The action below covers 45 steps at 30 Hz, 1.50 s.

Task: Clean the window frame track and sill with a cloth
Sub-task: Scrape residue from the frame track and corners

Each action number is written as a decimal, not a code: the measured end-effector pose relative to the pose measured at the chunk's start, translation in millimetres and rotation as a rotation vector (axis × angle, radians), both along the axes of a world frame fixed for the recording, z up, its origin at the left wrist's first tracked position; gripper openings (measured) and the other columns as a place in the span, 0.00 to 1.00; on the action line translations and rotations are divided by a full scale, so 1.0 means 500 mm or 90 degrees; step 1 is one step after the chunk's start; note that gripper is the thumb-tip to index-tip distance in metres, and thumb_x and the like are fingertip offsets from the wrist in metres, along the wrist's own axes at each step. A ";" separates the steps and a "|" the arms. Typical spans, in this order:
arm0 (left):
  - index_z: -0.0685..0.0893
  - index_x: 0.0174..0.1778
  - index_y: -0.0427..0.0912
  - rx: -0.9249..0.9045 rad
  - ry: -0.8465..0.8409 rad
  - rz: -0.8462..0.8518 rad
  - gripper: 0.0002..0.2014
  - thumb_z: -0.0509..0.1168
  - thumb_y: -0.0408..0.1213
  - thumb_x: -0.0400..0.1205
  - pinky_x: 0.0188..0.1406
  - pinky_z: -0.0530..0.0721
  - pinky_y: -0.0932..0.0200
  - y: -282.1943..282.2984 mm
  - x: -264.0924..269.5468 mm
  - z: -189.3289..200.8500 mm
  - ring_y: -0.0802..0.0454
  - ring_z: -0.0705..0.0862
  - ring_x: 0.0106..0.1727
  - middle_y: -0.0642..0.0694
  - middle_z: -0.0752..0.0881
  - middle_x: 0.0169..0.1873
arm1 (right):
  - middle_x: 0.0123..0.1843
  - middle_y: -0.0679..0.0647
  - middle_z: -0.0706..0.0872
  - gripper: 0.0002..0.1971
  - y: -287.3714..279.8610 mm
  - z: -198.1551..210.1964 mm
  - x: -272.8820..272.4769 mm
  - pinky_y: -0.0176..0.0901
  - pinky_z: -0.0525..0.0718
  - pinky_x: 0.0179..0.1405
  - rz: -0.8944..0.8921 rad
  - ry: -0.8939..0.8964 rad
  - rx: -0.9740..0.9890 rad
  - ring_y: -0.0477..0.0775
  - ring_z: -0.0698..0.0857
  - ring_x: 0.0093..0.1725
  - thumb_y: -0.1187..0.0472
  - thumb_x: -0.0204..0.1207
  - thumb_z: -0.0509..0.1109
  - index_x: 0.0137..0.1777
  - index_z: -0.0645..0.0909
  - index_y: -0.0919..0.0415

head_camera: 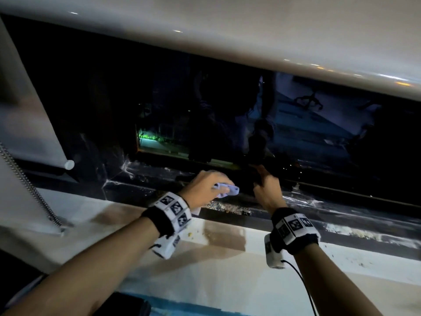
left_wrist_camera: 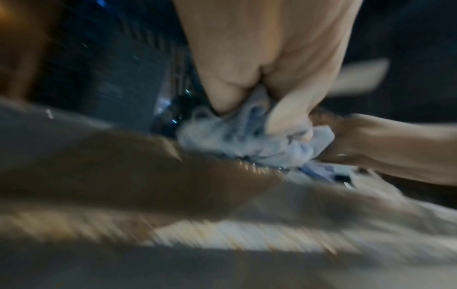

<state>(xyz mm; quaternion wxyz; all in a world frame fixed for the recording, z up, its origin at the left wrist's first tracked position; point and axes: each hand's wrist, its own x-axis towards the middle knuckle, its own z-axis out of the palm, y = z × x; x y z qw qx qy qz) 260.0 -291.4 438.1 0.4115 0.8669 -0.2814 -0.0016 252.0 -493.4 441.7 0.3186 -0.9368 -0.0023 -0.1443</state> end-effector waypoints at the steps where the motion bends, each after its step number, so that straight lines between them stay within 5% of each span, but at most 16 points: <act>1: 0.89 0.54 0.46 -0.041 0.042 0.002 0.09 0.68 0.39 0.80 0.41 0.87 0.55 0.015 0.007 0.007 0.56 0.87 0.42 0.49 0.90 0.45 | 0.58 0.68 0.84 0.25 -0.013 0.005 -0.007 0.49 0.79 0.55 0.000 -0.027 -0.034 0.68 0.82 0.57 0.77 0.66 0.61 0.64 0.78 0.65; 3: 0.88 0.56 0.46 -0.122 0.090 0.043 0.10 0.67 0.39 0.80 0.24 0.82 0.65 0.027 0.020 0.033 0.61 0.84 0.28 0.51 0.90 0.41 | 0.55 0.68 0.83 0.22 -0.038 0.007 -0.019 0.55 0.78 0.59 -0.033 -0.060 -0.164 0.71 0.80 0.58 0.68 0.67 0.58 0.61 0.80 0.63; 6: 0.87 0.54 0.36 -0.118 -0.014 0.101 0.10 0.66 0.36 0.81 0.34 0.83 0.70 0.013 0.038 0.039 0.65 0.84 0.33 0.45 0.89 0.42 | 0.51 0.70 0.83 0.26 -0.074 -0.026 -0.029 0.71 0.64 0.67 -0.110 0.017 -0.373 0.74 0.77 0.61 0.52 0.68 0.51 0.56 0.82 0.62; 9: 0.89 0.53 0.47 0.056 -0.151 0.141 0.19 0.58 0.54 0.80 0.44 0.86 0.56 -0.036 0.056 -0.010 0.54 0.87 0.42 0.47 0.90 0.46 | 0.55 0.68 0.83 0.29 -0.088 -0.056 -0.034 0.70 0.60 0.66 -0.127 0.070 -0.393 0.71 0.76 0.62 0.45 0.74 0.44 0.56 0.81 0.60; 12: 0.89 0.53 0.50 0.127 -0.155 0.149 0.14 0.62 0.51 0.81 0.48 0.81 0.63 -0.085 0.037 -0.017 0.49 0.87 0.49 0.50 0.89 0.51 | 0.60 0.64 0.79 0.24 -0.091 -0.060 -0.037 0.67 0.59 0.66 -0.134 0.082 -0.405 0.68 0.72 0.64 0.46 0.79 0.47 0.61 0.77 0.57; 15: 0.88 0.52 0.54 0.090 -0.092 0.105 0.11 0.65 0.51 0.80 0.50 0.84 0.54 -0.114 0.013 -0.013 0.48 0.87 0.50 0.50 0.89 0.51 | 0.56 0.66 0.81 0.29 -0.088 -0.061 -0.035 0.69 0.63 0.64 -0.132 0.053 -0.390 0.69 0.75 0.60 0.44 0.74 0.42 0.59 0.79 0.58; 19: 0.90 0.49 0.50 0.049 -0.076 -0.004 0.07 0.70 0.43 0.77 0.54 0.82 0.57 -0.098 -0.004 -0.019 0.63 0.85 0.51 0.55 0.90 0.49 | 0.52 0.67 0.82 0.29 -0.086 -0.060 -0.038 0.70 0.65 0.62 -0.128 0.039 -0.374 0.69 0.77 0.57 0.44 0.72 0.43 0.56 0.81 0.59; 23: 0.89 0.53 0.44 -0.098 0.122 -0.059 0.08 0.69 0.38 0.80 0.28 0.79 0.74 -0.066 -0.011 0.039 0.71 0.81 0.26 0.52 0.88 0.40 | 0.58 0.65 0.80 0.34 -0.091 -0.051 -0.039 0.67 0.61 0.65 -0.111 0.065 -0.373 0.67 0.74 0.63 0.42 0.71 0.37 0.58 0.79 0.57; 25: 0.88 0.51 0.45 -0.158 0.133 -0.007 0.11 0.67 0.46 0.81 0.21 0.75 0.65 -0.062 0.003 0.060 0.64 0.74 0.17 0.43 0.87 0.30 | 0.59 0.63 0.79 0.35 -0.096 -0.047 -0.042 0.67 0.60 0.65 -0.095 0.090 -0.374 0.66 0.72 0.64 0.41 0.70 0.35 0.58 0.79 0.56; 28: 0.84 0.49 0.34 -0.167 0.052 0.036 0.15 0.65 0.45 0.82 0.25 0.75 0.63 -0.093 0.028 0.046 0.54 0.80 0.24 0.38 0.83 0.29 | 0.59 0.59 0.81 0.32 -0.106 -0.034 -0.047 0.65 0.62 0.65 -0.049 0.093 -0.358 0.64 0.74 0.65 0.43 0.72 0.37 0.58 0.79 0.55; 31: 0.88 0.54 0.42 0.009 -0.099 0.099 0.14 0.66 0.47 0.80 0.42 0.84 0.59 -0.152 0.035 -0.010 0.44 0.88 0.43 0.42 0.90 0.45 | 0.63 0.58 0.82 0.19 -0.133 -0.010 -0.053 0.59 0.65 0.65 0.018 0.059 -0.292 0.62 0.76 0.66 0.56 0.81 0.52 0.68 0.74 0.54; 34: 0.90 0.46 0.49 0.062 -0.172 0.124 0.18 0.60 0.56 0.78 0.41 0.86 0.53 -0.210 0.032 -0.036 0.44 0.88 0.43 0.44 0.90 0.41 | 0.55 0.67 0.85 0.22 -0.175 0.004 -0.066 0.54 0.80 0.54 0.038 -0.054 -0.182 0.69 0.83 0.54 0.72 0.72 0.60 0.66 0.78 0.60; 37: 0.87 0.52 0.51 0.102 -0.088 0.063 0.15 0.63 0.54 0.79 0.51 0.84 0.55 -0.234 0.008 -0.020 0.47 0.86 0.51 0.47 0.89 0.49 | 0.62 0.66 0.83 0.22 -0.206 -0.009 -0.074 0.57 0.80 0.60 0.018 -0.082 -0.187 0.70 0.81 0.60 0.66 0.70 0.57 0.63 0.80 0.63; 39: 0.87 0.52 0.51 0.087 -0.130 0.014 0.12 0.66 0.52 0.79 0.53 0.81 0.60 -0.220 0.000 -0.022 0.56 0.85 0.53 0.53 0.88 0.49 | 0.66 0.66 0.81 0.22 -0.217 -0.029 -0.075 0.58 0.76 0.64 0.035 -0.046 -0.197 0.69 0.78 0.66 0.61 0.73 0.57 0.65 0.79 0.64; 42: 0.89 0.53 0.51 0.071 -0.114 -0.081 0.14 0.67 0.53 0.78 0.58 0.75 0.73 -0.170 -0.018 -0.013 0.67 0.81 0.55 0.59 0.88 0.51 | 0.60 0.64 0.83 0.25 -0.226 -0.051 -0.077 0.56 0.77 0.58 0.036 -0.016 -0.205 0.69 0.81 0.59 0.57 0.72 0.51 0.66 0.78 0.59; 45: 0.88 0.55 0.49 0.081 -0.080 -0.052 0.23 0.61 0.62 0.77 0.57 0.82 0.65 -0.153 0.005 -0.016 0.63 0.85 0.54 0.55 0.89 0.52 | 0.58 0.63 0.84 0.22 -0.225 -0.048 -0.077 0.56 0.76 0.57 0.017 -0.018 -0.173 0.68 0.81 0.56 0.61 0.71 0.56 0.65 0.79 0.58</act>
